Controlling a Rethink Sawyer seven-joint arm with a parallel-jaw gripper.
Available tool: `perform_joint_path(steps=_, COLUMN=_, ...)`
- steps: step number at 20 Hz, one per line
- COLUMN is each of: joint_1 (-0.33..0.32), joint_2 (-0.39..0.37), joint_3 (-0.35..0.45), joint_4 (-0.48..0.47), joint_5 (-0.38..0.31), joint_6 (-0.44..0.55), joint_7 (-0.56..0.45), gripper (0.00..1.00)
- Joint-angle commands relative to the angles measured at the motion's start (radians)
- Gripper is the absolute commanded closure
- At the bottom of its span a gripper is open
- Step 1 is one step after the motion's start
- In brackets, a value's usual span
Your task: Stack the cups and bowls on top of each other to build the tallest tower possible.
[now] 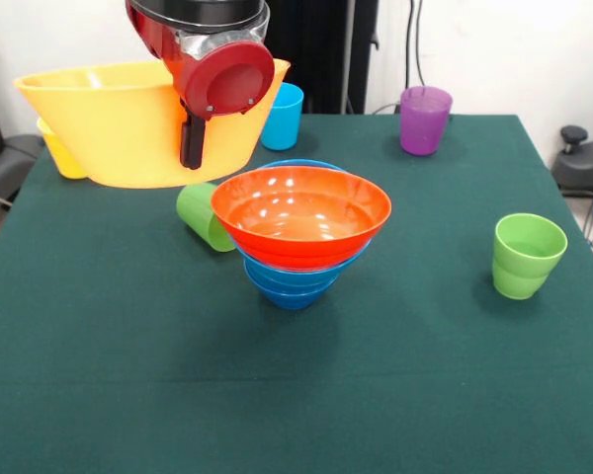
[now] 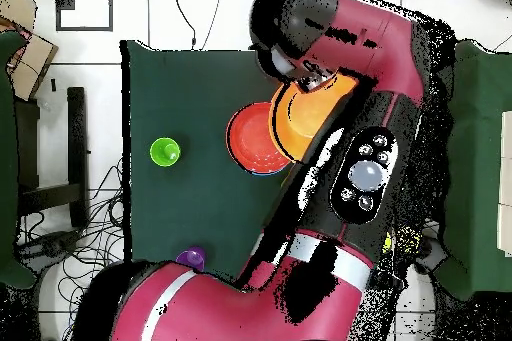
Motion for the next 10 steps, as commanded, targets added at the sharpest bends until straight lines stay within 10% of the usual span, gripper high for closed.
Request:
perform_joint_path(steps=1, joint_1=-0.067, joint_2=-0.050, joint_3=0.191, joint_4=0.025, joint_5=-0.012, joint_6=0.152, joint_7=-0.237, gripper=1.00)
perform_joint_path(steps=10, joint_1=-0.084, joint_2=-0.045, joint_3=0.225, joint_4=-0.005, joint_5=-0.051, joint_6=0.148, joint_7=-0.236, gripper=1.00)
